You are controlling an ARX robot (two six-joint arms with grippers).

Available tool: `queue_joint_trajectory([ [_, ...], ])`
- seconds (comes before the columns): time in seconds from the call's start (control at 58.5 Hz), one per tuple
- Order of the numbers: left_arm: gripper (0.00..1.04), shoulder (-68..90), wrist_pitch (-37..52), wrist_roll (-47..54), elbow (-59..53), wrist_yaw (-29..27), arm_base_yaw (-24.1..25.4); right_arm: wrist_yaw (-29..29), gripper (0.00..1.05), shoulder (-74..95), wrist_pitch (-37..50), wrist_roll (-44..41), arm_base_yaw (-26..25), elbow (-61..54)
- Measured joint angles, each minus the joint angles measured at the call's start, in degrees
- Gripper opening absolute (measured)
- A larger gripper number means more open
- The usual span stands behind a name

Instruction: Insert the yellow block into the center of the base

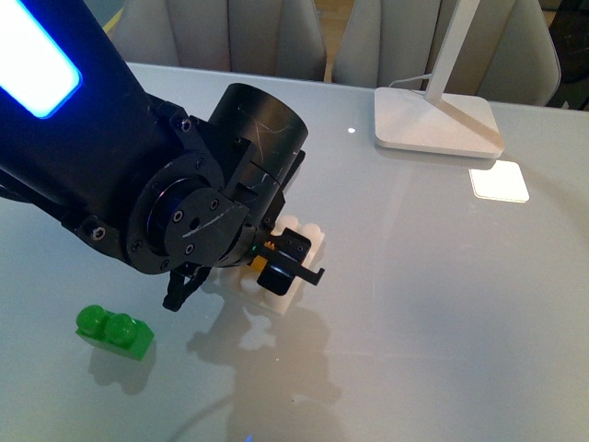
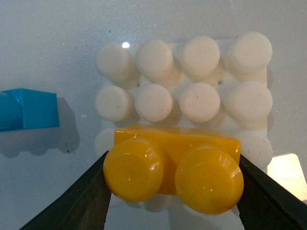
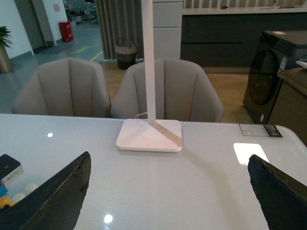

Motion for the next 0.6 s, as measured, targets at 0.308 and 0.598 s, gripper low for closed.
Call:
queue_joint_trajectory([
  [0.308,0.62,0.9,-0.7,-0.1,0.7,-0.2,0.0,0.0,0.96,0.0,0.0,0.0,0.0,0.0],
  [0.598,0.62,3.0,-1.0,-0.8,2.0,-0.8,-0.4,0.0,0.96,0.0,0.0,0.0,0.0,0.0],
])
